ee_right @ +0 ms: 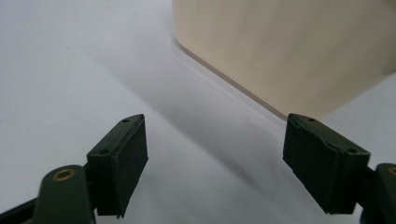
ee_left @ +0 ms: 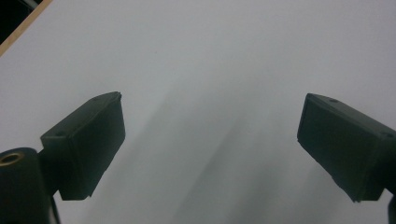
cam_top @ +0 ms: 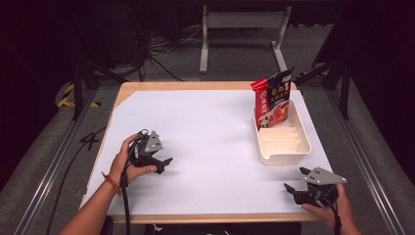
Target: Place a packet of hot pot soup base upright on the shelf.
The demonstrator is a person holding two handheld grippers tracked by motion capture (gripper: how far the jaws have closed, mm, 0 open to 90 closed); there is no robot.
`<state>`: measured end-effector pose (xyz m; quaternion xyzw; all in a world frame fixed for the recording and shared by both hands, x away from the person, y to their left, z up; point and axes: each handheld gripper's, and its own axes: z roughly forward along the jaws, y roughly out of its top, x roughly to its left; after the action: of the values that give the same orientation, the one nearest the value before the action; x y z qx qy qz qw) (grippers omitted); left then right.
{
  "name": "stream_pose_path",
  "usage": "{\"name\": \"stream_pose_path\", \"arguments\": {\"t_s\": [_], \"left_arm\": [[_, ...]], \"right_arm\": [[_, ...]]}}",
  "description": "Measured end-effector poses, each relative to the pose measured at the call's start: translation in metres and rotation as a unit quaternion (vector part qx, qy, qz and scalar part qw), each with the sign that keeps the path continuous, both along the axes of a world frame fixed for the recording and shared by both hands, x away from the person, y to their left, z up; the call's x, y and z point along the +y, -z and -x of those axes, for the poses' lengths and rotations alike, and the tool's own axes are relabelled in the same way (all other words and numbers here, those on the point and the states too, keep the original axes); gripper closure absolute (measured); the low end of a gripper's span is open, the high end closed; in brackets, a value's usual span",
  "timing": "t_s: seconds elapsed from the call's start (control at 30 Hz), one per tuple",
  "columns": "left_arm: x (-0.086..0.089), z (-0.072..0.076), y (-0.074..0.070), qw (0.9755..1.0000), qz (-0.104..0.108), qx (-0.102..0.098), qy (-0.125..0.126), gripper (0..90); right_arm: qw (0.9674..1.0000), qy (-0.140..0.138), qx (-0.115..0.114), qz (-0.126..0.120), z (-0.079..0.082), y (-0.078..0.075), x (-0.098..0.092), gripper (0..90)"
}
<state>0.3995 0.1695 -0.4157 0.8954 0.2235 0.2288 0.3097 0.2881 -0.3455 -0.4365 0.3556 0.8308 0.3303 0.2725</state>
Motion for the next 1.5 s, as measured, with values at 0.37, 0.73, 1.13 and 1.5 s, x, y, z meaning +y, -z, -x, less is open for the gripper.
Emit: {"name": "stream_pose_path", "arguments": {"t_s": [0.37,0.73,1.13,1.5], "left_arm": [[0.027,0.022,0.011,0.9996,0.021,-0.008,-0.016,7.7],[0.049,0.037,0.019,0.9985,0.045,0.001,-0.033,6.6],[0.074,0.053,0.024,0.9916,0.113,0.001,-0.063,6.5],[0.082,0.068,0.028,0.9844,0.154,0.01,-0.083,6.6]], "right_arm": [[1.0,0.002,0.002,0.0,0.0,0.0,0.001,22.0],[1.0,-0.001,0.001,0.002,-0.001,0.0,0.001,22.0],[1.0,0.0,0.0,0.003,-0.001,0.0,0.002,22.0],[1.0,0.0,-0.001,0.002,-0.001,-0.001,0.002,22.0]]}}
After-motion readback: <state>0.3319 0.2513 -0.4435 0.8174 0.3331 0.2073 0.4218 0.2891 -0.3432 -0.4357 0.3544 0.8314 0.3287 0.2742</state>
